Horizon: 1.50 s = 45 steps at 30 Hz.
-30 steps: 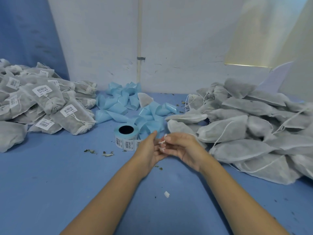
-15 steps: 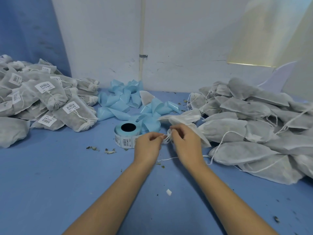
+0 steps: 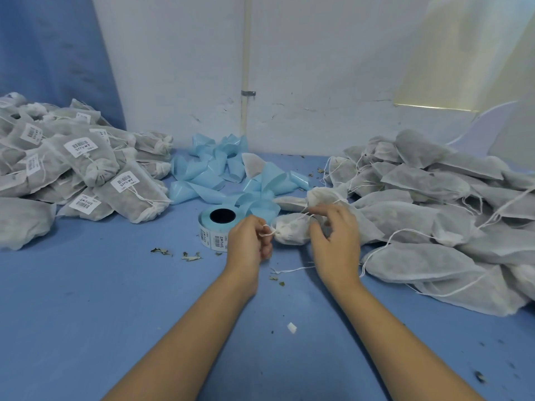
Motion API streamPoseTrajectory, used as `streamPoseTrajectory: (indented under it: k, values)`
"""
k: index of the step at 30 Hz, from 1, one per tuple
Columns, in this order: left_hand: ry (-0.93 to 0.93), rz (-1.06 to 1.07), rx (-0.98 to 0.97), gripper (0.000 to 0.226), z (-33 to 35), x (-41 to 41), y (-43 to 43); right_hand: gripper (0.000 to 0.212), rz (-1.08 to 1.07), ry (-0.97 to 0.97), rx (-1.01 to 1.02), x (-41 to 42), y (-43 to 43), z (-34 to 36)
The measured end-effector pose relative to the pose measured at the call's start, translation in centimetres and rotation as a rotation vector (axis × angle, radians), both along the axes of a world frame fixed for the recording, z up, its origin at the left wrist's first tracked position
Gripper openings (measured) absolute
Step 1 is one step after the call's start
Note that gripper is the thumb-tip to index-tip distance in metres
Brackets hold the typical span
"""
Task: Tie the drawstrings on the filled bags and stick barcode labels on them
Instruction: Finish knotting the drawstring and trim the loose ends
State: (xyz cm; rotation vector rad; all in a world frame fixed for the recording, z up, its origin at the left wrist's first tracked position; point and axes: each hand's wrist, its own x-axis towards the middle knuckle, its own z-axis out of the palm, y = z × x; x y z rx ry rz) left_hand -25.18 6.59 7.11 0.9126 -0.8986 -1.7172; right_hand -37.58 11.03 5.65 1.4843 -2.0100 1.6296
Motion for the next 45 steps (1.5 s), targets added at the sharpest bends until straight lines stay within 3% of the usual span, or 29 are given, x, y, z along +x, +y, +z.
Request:
streamPoseTrajectory:
  k: [4,8,12,15,19,23,29,34,38,42,45]
  values:
    - [-0.130,-0.082,-0.023,0.023,0.2,-0.1,0.3,0.031,0.073,0.111,-0.143,1.2,0.7,0.5]
    - [-0.089,-0.102,-0.054,0.027,0.1,-0.1,0.3,0.023,0.230,0.188,-0.033,2.2,0.8,0.1]
    - [-0.018,-0.048,-0.098,0.027,0.2,0.0,0.0,0.019,0.165,0.050,-0.037,2.6,0.7,0.0]
    - [-0.003,-0.042,-0.109,0.018,0.3,-0.1,-0.1,0.013,0.113,0.181,-0.043,2.6,1.1,0.0]
    - [-0.027,-0.057,-0.130,0.019,0.3,0.0,-0.1,0.034,0.163,0.262,0.078,2.9,1.5,-0.1]
    - [-0.071,-0.073,-0.160,0.028,0.2,0.1,-0.1,0.027,0.193,0.161,-0.069,2.7,1.7,0.4]
    - [-0.082,-0.097,-0.175,0.028,0.4,0.2,0.2,0.044,0.220,0.271,0.102,2.4,1.7,0.0]
    - [-0.074,-0.081,-0.162,0.031,0.6,0.6,-0.3,0.064,0.260,0.156,0.235,2.2,1.5,-0.5]
    - [-0.104,-0.089,-0.187,0.032,0.5,0.6,-0.2,0.043,0.225,-0.155,0.145,2.3,1.0,0.0]
    - [-0.163,-0.141,-0.273,0.031,0.5,0.1,0.2,0.030,0.335,-0.576,0.155,2.5,0.4,0.8]
    - [-0.249,-0.152,-0.379,0.026,0.1,0.1,0.3,0.020,0.445,-0.760,0.163,2.7,0.4,1.0]
